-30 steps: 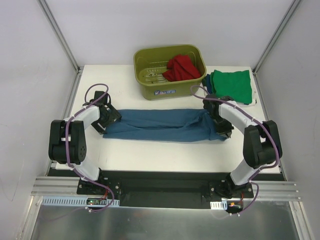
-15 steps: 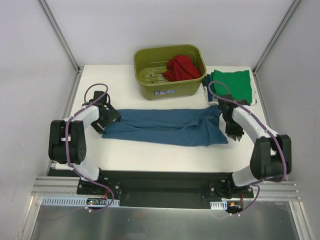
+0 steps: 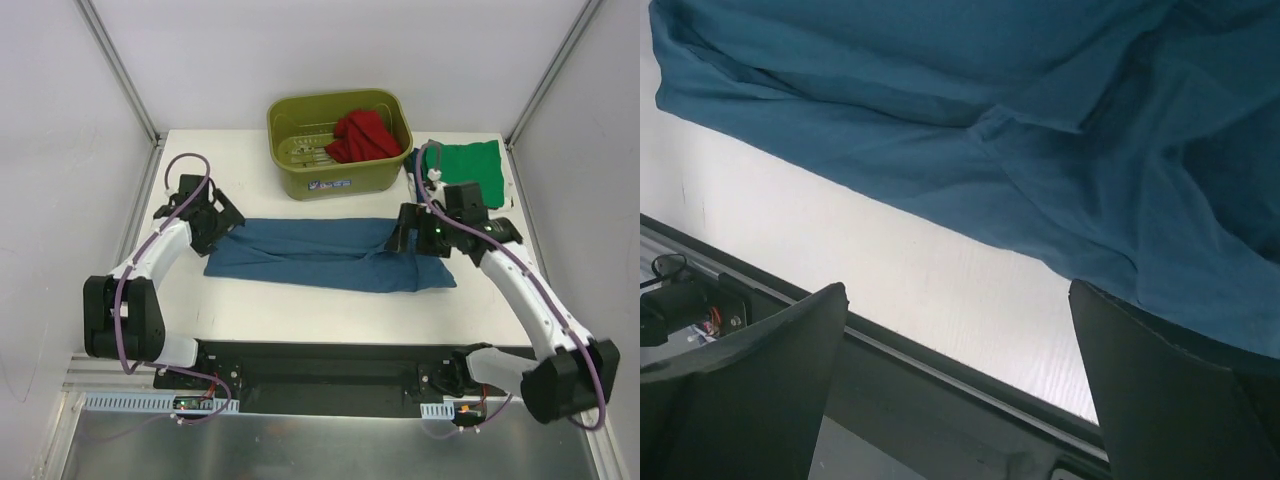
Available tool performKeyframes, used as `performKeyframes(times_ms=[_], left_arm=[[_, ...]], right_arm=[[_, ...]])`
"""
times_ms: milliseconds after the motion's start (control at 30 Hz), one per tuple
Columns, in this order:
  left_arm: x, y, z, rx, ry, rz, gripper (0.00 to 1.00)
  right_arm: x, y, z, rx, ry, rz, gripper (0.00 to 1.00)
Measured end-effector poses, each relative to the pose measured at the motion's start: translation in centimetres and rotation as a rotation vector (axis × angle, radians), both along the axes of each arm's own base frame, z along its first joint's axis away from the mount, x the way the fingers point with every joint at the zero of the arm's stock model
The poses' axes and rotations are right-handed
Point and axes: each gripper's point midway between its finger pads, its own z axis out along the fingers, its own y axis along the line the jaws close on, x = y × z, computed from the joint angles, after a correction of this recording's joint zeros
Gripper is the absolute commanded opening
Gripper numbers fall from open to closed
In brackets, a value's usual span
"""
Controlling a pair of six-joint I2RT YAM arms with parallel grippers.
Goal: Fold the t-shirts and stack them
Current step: Fold the other side of the tshirt into a rectangle
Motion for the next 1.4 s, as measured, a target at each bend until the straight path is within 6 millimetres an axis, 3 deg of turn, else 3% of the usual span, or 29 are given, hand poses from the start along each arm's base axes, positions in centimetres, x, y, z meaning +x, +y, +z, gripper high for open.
performKeyframes(times_ms=[100,200,300,467,567,833,967,1133,1300,1400], left_arm=[[0.4,-2.1,0.8,-0.015,-0.024,-0.061,0.99],[0.6,-3.5,0.5,-0.039,-0.01,-0.105,0.99],[0.8,-3.7,-1.0,-0.045,0.037,-0.11,0.99],[0.2,-3.3,-4.6,-0.032,0.149,-0.11,0.99],[-0.1,-3.1,-5.7,-0.034,0.184,-0.112,0.99],[-0.6,-2.1,-6.1,-0.036,0.17,-0.083,0.99],[-2.6,-1.5,-6.2,-0.035,0.158,-0.064,0.99],[-6.7,-1.4,-6.0,-0.062,0.153,-0.025,0.99],[-8.9,-0.5,-4.6,-0.03,0.121,0.021,0.99],[-8.7,0.2,-2.8,-0.004,0.052,0.044,0.99]], right_arm=[[1.3,1.6,-2.1,0.002,0.075,0.036,0.97],[2.9,1.4,-5.0,-0.031,0.149,0.01,0.97],[4.3,0.5,-8.1,-0.062,0.223,-0.04,0.97],[6.2,-3.2,-14.9,-0.066,0.417,-0.193,0.94],[7.7,-3.8,-14.4,0.031,0.414,-0.234,0.94],[7.6,-4.1,-14.3,0.047,0.416,-0.242,0.96],[5.6,-4.1,-14.3,0.051,0.431,-0.24,0.96],[2.4,-4.3,-13.9,0.041,0.456,-0.237,0.97],[2.0,-4.3,-10.4,-0.03,0.352,-0.212,0.99],[2.7,-2.2,-6.1,-0.07,0.203,-0.133,0.99]])
